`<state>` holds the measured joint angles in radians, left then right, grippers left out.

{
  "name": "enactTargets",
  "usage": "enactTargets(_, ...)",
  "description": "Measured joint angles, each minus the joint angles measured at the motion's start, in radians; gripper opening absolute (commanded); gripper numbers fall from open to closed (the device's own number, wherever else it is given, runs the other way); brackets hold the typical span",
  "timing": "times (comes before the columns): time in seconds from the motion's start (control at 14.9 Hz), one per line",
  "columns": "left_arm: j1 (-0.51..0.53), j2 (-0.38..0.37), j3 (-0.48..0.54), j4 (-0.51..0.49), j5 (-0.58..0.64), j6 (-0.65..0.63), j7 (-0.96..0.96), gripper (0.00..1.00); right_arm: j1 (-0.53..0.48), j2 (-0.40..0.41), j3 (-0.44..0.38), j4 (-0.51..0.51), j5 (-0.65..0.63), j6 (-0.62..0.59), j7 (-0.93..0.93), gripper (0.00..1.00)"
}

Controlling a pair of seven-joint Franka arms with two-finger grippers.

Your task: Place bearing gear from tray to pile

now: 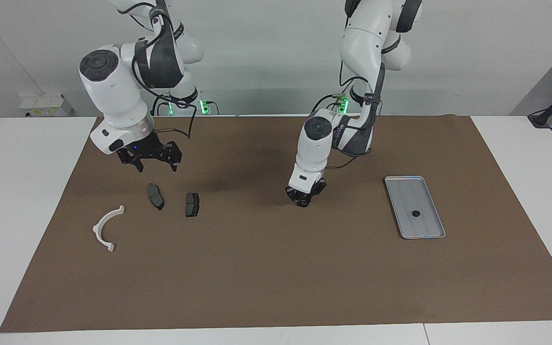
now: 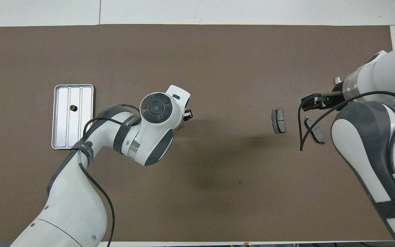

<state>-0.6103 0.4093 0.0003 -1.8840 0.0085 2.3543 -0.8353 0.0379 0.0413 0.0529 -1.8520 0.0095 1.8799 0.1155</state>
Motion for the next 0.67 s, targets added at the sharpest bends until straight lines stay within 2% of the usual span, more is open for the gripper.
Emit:
enactTargets(0.07, 0.0, 0.0, 0.001, 0.0, 0.007, 0.002, 0.0, 0.94, -0.001, 0.0, 0.0, 0.0, 0.0, 0.0, 0.006, 1.0)
enactTargets(0.13, 0.0, 0.0, 0.001, 0.0, 0.01, 0.003, 0.0, 1.0, -0.001, 0.0, -0.001, 0.0, 0.0, 0.0, 0.01, 1.0)
enactTargets(0.54, 0.012, -0.006, 0.017, 0.027, 0.015, -0.041, 0.019, 1.0, 0.009, 0.0, 0.001, -0.008, 0.005, 0.004, 0.015, 1.0)
enactTargets(0.67, 0.075, -0.035, 0.022, 0.055, 0.018, -0.099, 0.124, 1.0, 0.056, 0.002, 0.002, -0.02, 0.009, 0.028, 0.087, 1.0)
